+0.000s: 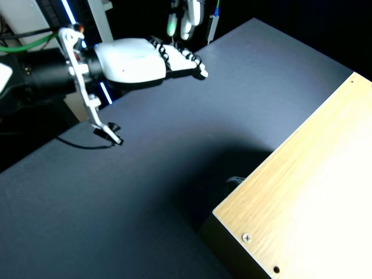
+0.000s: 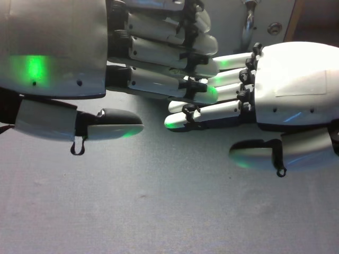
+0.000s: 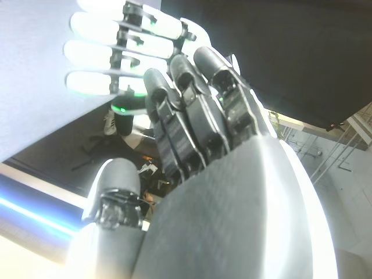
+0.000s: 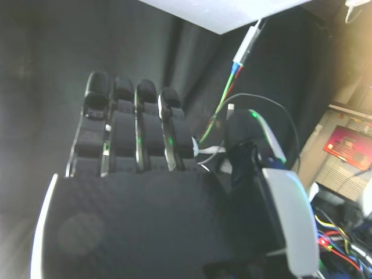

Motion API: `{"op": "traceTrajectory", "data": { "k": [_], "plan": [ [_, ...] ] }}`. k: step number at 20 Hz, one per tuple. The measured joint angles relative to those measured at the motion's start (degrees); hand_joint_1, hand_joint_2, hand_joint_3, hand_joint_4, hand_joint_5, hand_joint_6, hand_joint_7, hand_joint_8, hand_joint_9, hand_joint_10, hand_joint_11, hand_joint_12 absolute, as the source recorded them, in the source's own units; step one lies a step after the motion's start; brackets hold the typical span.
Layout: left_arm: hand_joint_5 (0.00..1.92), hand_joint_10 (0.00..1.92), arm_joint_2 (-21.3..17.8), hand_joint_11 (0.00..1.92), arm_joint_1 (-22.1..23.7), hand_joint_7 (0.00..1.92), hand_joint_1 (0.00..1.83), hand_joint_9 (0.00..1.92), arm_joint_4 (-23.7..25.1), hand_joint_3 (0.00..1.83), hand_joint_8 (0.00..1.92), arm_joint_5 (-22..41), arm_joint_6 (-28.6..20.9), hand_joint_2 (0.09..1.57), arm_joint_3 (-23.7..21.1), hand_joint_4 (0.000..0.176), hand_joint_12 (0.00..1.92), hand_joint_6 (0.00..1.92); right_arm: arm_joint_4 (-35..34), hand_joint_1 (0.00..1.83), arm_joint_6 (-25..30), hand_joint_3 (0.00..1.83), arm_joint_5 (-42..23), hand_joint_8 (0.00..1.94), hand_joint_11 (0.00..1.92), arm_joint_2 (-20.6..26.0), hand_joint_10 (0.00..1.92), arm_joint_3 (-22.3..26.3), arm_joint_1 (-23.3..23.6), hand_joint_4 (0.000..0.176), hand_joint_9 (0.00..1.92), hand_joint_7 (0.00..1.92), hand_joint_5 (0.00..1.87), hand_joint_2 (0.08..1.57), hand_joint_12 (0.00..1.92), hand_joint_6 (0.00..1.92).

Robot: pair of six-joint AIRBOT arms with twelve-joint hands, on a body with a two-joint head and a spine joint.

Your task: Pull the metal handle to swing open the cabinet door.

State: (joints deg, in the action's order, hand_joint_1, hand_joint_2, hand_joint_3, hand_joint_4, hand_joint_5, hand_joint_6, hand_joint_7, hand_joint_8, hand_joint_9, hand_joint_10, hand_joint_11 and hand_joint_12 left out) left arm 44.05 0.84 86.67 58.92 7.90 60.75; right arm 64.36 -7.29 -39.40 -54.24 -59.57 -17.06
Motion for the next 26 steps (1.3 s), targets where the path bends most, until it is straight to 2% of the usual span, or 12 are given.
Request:
{"op": "traceTrajectory", "data": {
  "k": [9, 11, 16, 21, 26],
  "plan": [
    [0.40, 0.00, 0.0, 0.00, 0.0, 0.40, 0.00, 0.35, 0.1, 0.01, 0.01, -0.1, 0.0, 1.57, 0.0, 0.000, 0.82, 0.01, -1.8, 0.00, 0.0, 0.05, -0.4, 0.00, 0.00, 0.6, 0.00, -1.6, 0.0, 0.000, 0.18, 0.21, 0.23, 1.57, 0.52, 0.00],
    [0.40, 0.00, 0.0, 0.00, 0.0, 0.40, 0.00, 0.35, 0.1, 0.01, 0.00, -0.1, 0.0, 1.57, 0.0, 0.000, 0.84, 0.00, -7.3, 0.00, 0.0, 0.07, 0.3, 0.00, 0.00, 0.7, 0.00, -2.1, -0.8, 0.000, 0.18, 0.21, 0.23, 1.57, 0.54, 0.00],
    [0.39, 0.00, 0.0, 0.00, 0.0, 0.41, 0.00, 0.36, 0.1, 0.01, 0.00, -0.1, 0.0, 1.57, 0.0, 0.000, 0.86, 0.00, -19.4, 0.00, -0.1, 0.06, 6.7, 0.00, 0.00, 1.5, 0.00, -2.2, -1.4, 0.000, 0.19, 0.22, 0.24, 1.57, 0.54, 0.00],
    [0.39, 0.00, 0.0, 0.00, 0.0, 0.41, 0.00, 0.36, 0.1, 0.02, 0.00, -0.1, 0.0, 1.57, 0.0, 0.000, 0.85, 0.00, -28.7, 0.00, -0.1, 0.06, 13.6, 0.00, 0.00, 1.6, 0.00, -2.2, -1.4, 0.000, 0.16, 0.20, 0.22, 1.57, 0.48, 0.00],
    [0.38, 0.00, 0.0, 0.00, 0.0, 0.41, 0.00, 0.36, 0.1, 0.02, 0.00, -0.1, 0.0, 1.57, 0.0, 0.000, 0.84, 0.00, -37.5, 0.00, -0.1, 0.06, 16.2, 0.00, 0.00, 1.6, 0.00, -2.2, -1.4, 0.000, 0.17, 0.21, 0.22, 1.57, 0.50, 0.00]
  ]
}}
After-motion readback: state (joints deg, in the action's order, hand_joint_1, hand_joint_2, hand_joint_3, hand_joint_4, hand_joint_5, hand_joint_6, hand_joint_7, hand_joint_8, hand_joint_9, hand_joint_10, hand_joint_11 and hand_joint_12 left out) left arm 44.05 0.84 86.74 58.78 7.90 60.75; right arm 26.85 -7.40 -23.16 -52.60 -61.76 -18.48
